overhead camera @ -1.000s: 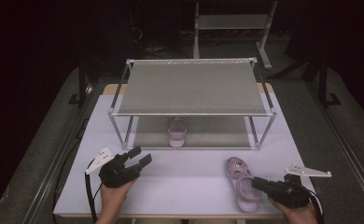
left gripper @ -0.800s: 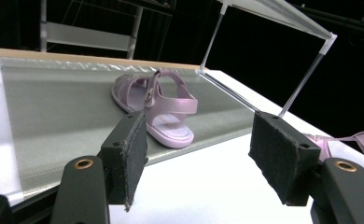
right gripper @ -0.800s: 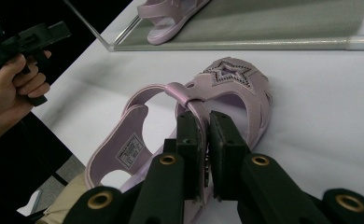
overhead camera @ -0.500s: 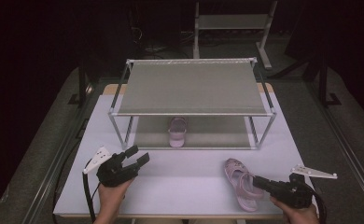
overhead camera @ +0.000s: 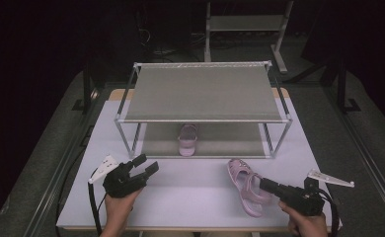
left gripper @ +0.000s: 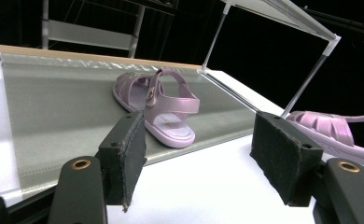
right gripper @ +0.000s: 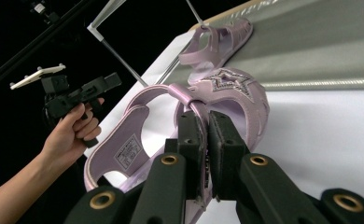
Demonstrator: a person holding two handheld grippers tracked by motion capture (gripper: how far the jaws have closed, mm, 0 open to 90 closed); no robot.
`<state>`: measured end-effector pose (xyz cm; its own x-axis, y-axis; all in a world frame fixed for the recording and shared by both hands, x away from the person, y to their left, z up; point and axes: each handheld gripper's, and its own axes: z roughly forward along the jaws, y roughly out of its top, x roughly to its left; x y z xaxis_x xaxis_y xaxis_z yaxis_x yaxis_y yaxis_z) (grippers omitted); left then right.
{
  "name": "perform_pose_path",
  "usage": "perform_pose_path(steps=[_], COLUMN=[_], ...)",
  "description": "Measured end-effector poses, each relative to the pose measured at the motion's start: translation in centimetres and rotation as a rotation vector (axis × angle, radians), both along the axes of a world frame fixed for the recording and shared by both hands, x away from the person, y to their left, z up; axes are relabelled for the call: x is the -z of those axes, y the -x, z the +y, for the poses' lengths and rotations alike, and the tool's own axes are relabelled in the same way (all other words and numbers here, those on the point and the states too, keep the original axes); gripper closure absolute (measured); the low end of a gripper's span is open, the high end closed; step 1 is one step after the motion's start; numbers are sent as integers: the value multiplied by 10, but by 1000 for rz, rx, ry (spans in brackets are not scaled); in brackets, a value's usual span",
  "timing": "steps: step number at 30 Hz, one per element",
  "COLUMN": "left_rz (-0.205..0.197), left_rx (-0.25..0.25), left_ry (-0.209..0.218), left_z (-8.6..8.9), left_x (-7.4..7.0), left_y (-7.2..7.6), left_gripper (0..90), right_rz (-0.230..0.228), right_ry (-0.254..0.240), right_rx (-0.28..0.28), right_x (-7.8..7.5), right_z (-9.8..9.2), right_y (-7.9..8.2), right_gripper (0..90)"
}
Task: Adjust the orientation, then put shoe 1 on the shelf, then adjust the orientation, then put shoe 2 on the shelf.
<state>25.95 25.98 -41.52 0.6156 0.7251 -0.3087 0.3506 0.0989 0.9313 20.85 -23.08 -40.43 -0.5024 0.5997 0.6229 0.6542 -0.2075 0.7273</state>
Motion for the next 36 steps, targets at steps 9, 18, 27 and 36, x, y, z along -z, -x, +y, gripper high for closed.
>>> perform_pose_path(steps=[9, 18, 27, 36], left_rz=[-5, -4, -5, -5], left_rx=[0, 6, 9, 5], left_ry=[1, 0, 1, 1], left_z=[1, 0, 2, 5], left_x=[-1, -1, -1, -2], left_y=[2, 0, 0, -1], left_gripper=[351, 348, 348, 339], right_rz=[-12, -28, -28, -36], right_ry=[2, 1, -15, -14], right_rx=[18, 35, 64, 85], right_x=[-4, -7, -6, -4], right_z=[13, 26, 30, 37], right_y=[-8, -18, -24, -33], right_gripper=[833, 833, 833, 832])
